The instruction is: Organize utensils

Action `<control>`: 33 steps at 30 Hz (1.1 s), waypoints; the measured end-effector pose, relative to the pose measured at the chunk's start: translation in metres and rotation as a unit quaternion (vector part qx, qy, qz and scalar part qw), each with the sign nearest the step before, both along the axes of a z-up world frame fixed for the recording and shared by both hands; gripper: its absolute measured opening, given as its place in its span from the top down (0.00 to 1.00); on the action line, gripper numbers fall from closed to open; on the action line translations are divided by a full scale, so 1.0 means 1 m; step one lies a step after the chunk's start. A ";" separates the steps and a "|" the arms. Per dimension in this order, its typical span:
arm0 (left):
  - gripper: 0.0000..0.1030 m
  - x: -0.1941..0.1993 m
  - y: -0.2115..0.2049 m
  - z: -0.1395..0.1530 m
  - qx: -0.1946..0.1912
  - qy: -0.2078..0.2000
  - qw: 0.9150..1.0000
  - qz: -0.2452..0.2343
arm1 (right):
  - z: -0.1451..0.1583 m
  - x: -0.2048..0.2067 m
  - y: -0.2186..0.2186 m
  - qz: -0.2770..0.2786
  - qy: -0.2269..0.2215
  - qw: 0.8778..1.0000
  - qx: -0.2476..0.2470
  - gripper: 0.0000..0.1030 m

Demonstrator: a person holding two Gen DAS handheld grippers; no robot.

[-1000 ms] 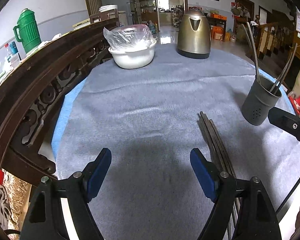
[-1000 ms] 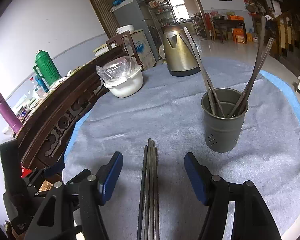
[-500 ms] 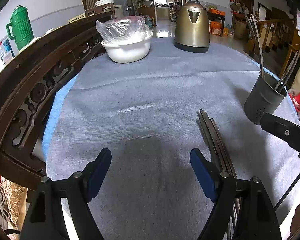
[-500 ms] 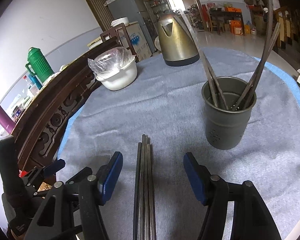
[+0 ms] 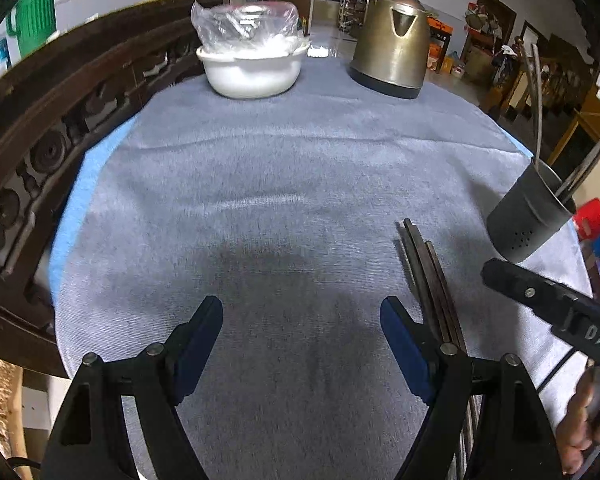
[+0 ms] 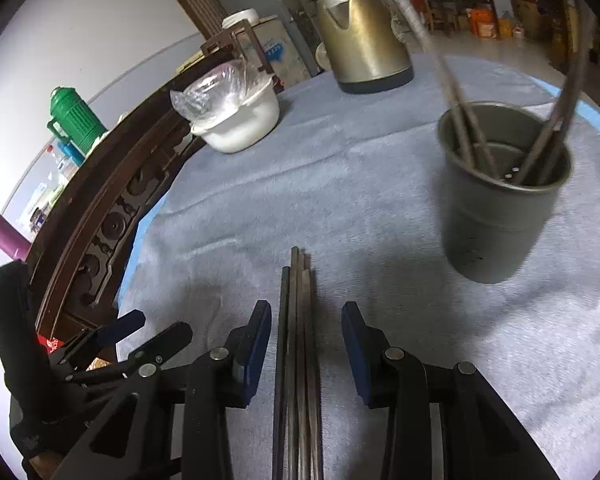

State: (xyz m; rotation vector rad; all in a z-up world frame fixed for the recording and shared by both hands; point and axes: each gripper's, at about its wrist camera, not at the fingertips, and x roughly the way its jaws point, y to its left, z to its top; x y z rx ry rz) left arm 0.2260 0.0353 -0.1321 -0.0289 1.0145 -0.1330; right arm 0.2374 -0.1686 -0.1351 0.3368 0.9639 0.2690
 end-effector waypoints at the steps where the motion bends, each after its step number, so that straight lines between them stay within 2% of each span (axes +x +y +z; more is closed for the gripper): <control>1: 0.21 0.002 0.002 -0.002 -0.004 0.004 1.000 0.000 | -0.003 0.003 0.002 0.002 0.003 1.000 0.000 0.61; 10: 0.21 0.007 0.008 -0.006 -0.014 0.015 1.000 -0.003 | -0.035 0.015 0.019 0.022 0.052 0.998 -0.025 0.74; 13: 0.21 0.007 0.004 -0.005 -0.014 0.015 1.000 -0.011 | -0.035 0.013 0.023 0.027 0.043 0.997 -0.056 0.79; 16: 0.21 0.007 -0.006 -0.005 -0.014 0.016 0.999 -0.027 | -0.035 0.010 0.020 0.022 0.038 0.996 -0.082 0.80; 26: 0.21 0.027 -0.037 -0.015 -0.021 0.043 0.996 -0.072 | -0.031 0.012 -0.022 -0.030 0.050 0.997 -0.052 0.80; 33: 0.21 0.041 -0.052 -0.029 -0.013 0.066 0.994 -0.087 | -0.031 0.010 -0.035 -0.041 0.047 0.997 -0.035 0.80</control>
